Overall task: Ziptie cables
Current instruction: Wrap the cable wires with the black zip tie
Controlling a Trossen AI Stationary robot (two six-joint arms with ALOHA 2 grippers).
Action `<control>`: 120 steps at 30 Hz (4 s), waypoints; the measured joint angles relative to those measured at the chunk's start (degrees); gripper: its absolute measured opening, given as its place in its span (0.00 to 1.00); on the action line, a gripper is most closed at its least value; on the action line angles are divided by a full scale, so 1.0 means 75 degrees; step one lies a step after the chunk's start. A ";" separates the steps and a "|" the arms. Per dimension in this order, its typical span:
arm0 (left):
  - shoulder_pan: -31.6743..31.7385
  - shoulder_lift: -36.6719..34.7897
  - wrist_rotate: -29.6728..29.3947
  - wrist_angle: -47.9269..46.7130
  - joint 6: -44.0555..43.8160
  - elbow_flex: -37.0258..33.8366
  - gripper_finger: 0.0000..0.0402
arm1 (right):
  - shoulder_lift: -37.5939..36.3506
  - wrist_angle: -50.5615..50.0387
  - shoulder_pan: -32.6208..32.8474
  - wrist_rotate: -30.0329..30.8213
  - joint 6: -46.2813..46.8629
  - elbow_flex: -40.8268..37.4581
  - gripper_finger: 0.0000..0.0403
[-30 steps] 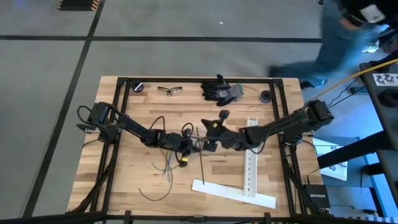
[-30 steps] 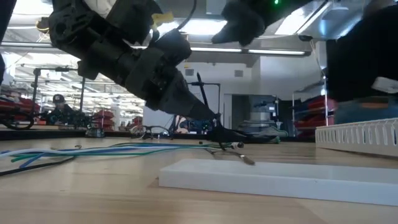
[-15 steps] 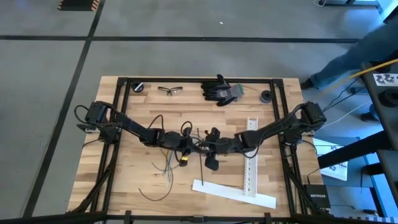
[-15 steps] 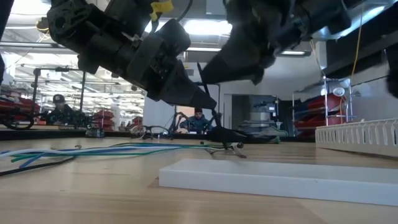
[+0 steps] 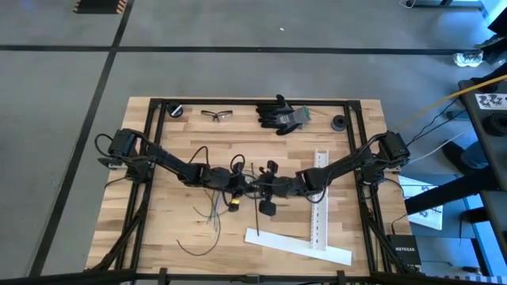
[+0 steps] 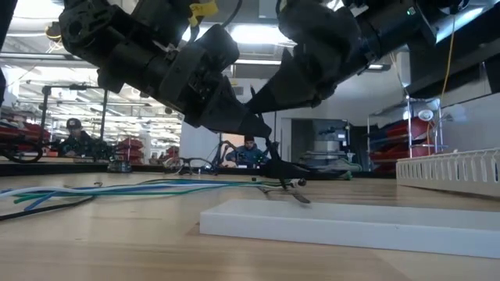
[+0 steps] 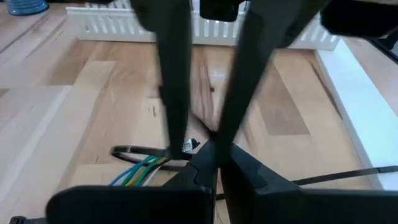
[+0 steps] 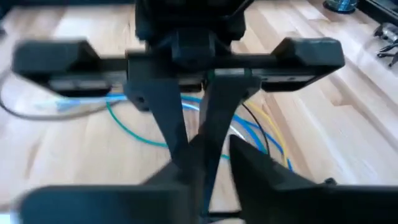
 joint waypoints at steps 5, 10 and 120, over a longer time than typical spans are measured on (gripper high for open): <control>0.0017 0.0000 -0.0085 0.0051 -0.0003 0.0000 0.00 | 0.0002 -0.0057 0.0132 0.1180 -0.1207 0.0000 0.01; -0.0003 0.0000 -0.0097 0.0142 -0.0031 0.0009 0.00 | 0.0007 -0.0107 0.0286 0.2553 -0.2966 0.0206 0.00; -0.0090 0.0011 -0.0031 0.0406 0.0248 0.0009 0.00 | -0.0706 -0.0548 -0.0300 -0.1499 0.0197 -0.0329 0.28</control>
